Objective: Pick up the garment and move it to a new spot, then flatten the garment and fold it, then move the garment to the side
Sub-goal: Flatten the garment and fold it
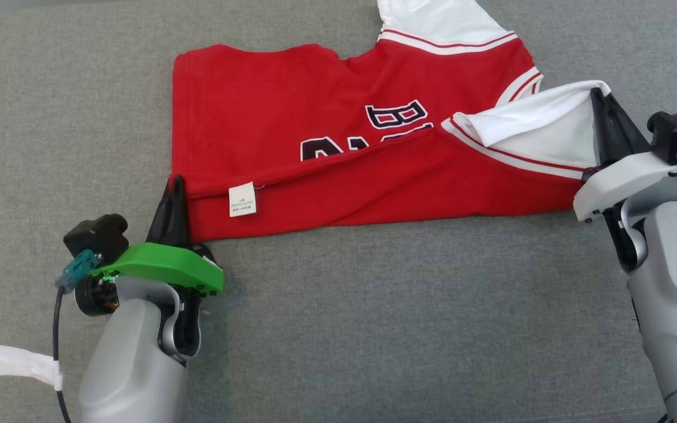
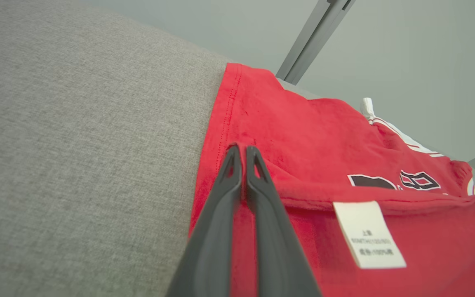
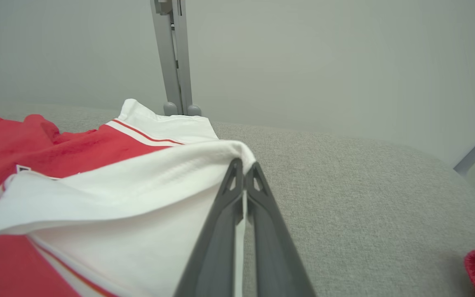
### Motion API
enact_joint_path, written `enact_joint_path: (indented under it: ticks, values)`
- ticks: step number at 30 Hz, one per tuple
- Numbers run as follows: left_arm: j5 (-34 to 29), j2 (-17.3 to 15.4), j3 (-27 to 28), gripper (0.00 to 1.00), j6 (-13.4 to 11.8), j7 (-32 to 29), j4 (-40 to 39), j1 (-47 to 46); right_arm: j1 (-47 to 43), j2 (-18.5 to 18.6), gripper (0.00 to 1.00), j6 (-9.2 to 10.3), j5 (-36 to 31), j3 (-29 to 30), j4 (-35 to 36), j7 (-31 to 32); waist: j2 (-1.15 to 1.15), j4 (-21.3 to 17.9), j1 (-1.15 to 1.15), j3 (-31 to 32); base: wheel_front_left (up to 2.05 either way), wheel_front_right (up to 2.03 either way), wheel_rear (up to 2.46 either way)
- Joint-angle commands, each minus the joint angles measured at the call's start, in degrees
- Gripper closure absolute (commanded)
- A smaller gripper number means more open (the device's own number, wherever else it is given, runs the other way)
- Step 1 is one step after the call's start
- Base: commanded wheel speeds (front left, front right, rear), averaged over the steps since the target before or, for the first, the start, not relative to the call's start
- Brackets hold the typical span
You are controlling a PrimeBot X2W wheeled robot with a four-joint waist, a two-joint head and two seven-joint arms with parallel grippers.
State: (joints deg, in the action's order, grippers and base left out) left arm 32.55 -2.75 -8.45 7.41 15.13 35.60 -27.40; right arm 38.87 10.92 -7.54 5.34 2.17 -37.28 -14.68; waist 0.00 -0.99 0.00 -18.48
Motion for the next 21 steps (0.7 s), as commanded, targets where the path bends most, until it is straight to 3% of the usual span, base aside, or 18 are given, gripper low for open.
enact_joint_path:
  ticks: [1, 2, 3, 4, 5, 10, 15, 21]
  values:
    - [-0.32, -0.36, 0.37, 1.00, 0.09, -0.02, 0.44, -1.39, 0.88, -0.10, 1.00, 0.11, -0.51, 0.24, -1.01, -0.42, 0.00, 0.20, 0.00, -0.61, 0.00, 0.00, 0.00]
    - [-0.38, -0.36, 0.54, 1.00, 0.05, -0.02, 0.65, -1.70, 1.32, -0.21, 1.00, 0.11, -0.83, 0.34, -1.56, -0.48, 0.00, 0.22, 0.00, -0.72, 0.00, 0.00, 0.00]
    - [-0.19, -0.36, 0.72, 0.07, -0.05, -0.02, 0.84, -1.92, 1.77, -0.39, 0.69, 0.11, -1.05, 0.67, -2.05, -0.45, 0.00, 0.23, 0.00, -0.80, 0.00, 0.00, 0.00]
    - [-0.15, -0.36, 0.99, 0.00, -0.20, -0.02, 0.59, -2.10, 2.02, -0.63, 0.15, 0.11, -1.24, 0.91, -2.23, -0.51, 0.00, 0.26, 0.00, -0.84, 0.00, 0.00, 0.00]
    - [-0.65, -0.37, 1.31, 0.00, -0.41, -0.02, -0.02, -2.25, 2.15, -0.96, 0.00, 0.11, -1.41, 1.34, -1.64, -0.54, 0.00, 0.30, 0.00, -0.91, 0.00, 0.00, 0.00]
    - [-1.77, -0.33, 2.45, 0.00, -0.76, -0.03, -3.90, 2.10, -2.95, -2.14, 0.00, 0.12, -2.13, 3.23, 4.05, -0.53, 0.00, 0.40, 0.00, -0.09, 0.00, 0.00, 0.00]
    - [-4.07, -0.37, 0.20, 0.00, -0.57, -0.02, -4.61, 6.28, -10.91, -3.14, 0.00, 0.12, -2.08, 4.12, 10.16, -0.55, 0.00, 0.34, 0.00, 0.85, 0.00, 0.00, 0.00]
    - [-6.16, -0.37, 0.49, 0.00, -1.43, -0.02, -1.75, 6.29, -16.46, -3.86, 0.00, 0.12, -2.48, 3.95, 9.80, -0.55, 0.00, 0.05, 0.00, 0.76, 0.00, 0.00, 0.00]
